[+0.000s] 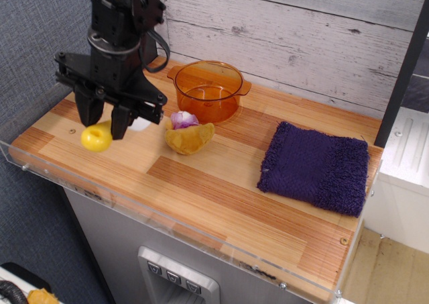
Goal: Pick up the knife from left side of the table and placed it on the blue cloth on right side of the table.
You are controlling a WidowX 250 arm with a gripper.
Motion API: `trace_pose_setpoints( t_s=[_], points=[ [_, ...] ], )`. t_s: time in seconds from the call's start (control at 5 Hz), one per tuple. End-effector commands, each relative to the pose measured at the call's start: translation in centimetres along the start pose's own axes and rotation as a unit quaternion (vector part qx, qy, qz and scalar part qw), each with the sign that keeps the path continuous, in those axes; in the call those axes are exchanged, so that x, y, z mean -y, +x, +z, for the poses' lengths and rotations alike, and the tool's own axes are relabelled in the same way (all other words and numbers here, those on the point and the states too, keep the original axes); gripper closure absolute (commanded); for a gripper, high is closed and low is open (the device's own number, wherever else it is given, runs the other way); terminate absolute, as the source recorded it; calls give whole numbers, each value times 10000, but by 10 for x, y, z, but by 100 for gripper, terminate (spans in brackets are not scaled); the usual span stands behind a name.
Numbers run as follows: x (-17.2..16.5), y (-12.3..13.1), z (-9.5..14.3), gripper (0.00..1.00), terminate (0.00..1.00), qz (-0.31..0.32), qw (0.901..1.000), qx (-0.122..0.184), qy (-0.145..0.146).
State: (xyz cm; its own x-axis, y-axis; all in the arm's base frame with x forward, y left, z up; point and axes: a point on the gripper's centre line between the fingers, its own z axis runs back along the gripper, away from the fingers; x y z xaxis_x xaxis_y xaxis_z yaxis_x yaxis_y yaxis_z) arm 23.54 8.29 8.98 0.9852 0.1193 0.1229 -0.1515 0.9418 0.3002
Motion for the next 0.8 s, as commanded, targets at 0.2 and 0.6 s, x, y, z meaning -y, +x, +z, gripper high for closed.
trace_pose_setpoints(
  t_s=[0.2,0.6],
  points=[
    [36,25,35,100,0,-1438,9834,1015,-442],
    [85,37,43,100,0,-2377,9628,1126,-624]
  ],
)
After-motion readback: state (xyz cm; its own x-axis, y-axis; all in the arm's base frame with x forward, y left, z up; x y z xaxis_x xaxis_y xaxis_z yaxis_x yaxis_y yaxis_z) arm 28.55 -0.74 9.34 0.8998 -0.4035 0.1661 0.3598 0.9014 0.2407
